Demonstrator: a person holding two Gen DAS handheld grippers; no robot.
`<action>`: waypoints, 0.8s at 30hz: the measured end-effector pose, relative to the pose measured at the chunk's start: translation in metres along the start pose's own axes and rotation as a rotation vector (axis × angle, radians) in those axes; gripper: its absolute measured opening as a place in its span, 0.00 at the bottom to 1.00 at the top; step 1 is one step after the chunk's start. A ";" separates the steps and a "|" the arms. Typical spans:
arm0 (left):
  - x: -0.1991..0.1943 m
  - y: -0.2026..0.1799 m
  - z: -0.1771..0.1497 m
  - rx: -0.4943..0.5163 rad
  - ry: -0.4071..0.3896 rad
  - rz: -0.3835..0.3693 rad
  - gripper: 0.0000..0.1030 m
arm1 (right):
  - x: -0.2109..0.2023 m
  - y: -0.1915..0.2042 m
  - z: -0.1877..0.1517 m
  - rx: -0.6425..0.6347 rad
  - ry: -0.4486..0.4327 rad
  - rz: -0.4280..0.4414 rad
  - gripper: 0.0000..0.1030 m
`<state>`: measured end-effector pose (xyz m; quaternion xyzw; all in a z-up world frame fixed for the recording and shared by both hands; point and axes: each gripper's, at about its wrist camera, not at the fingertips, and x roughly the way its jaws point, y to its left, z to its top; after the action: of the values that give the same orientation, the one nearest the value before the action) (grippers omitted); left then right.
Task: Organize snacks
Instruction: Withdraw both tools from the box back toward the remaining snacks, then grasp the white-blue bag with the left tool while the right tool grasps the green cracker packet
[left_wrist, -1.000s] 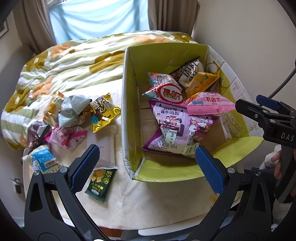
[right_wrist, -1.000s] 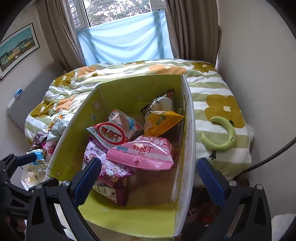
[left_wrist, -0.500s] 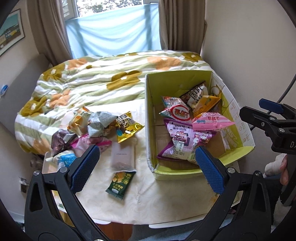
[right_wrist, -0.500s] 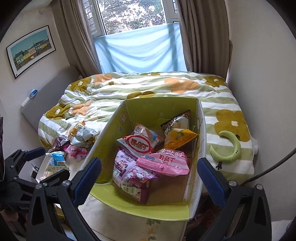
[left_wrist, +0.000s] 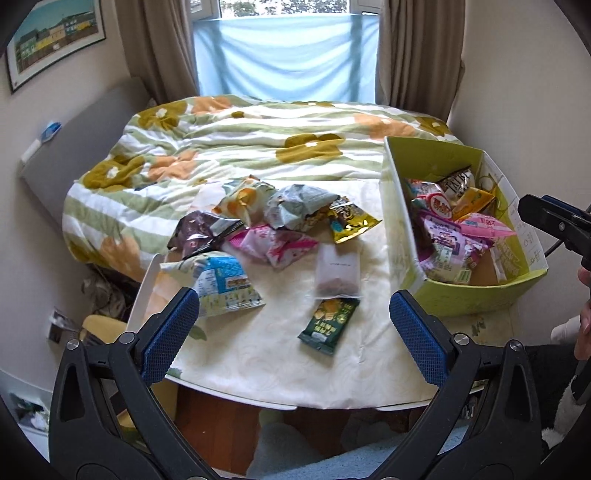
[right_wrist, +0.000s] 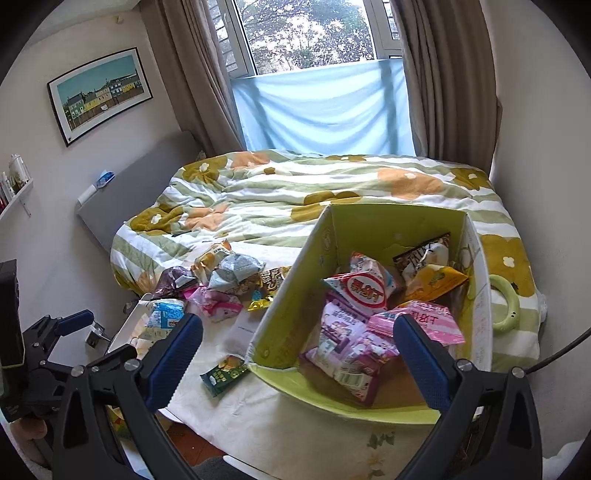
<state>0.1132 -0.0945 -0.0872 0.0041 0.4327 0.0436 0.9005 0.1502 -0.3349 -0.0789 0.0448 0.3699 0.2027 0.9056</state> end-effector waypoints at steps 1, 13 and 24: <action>0.003 0.012 -0.001 -0.007 0.007 -0.002 0.99 | 0.003 0.008 -0.002 -0.002 -0.002 -0.004 1.00; 0.056 0.139 0.003 -0.052 0.102 -0.098 0.99 | 0.060 0.096 -0.035 0.139 0.078 -0.070 1.00; 0.173 0.185 -0.001 -0.164 0.270 -0.322 0.99 | 0.138 0.136 -0.080 0.300 0.154 -0.204 1.00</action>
<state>0.2067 0.1036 -0.2143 -0.1442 0.5395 -0.0657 0.8270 0.1387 -0.1603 -0.1952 0.1259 0.4669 0.0553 0.8736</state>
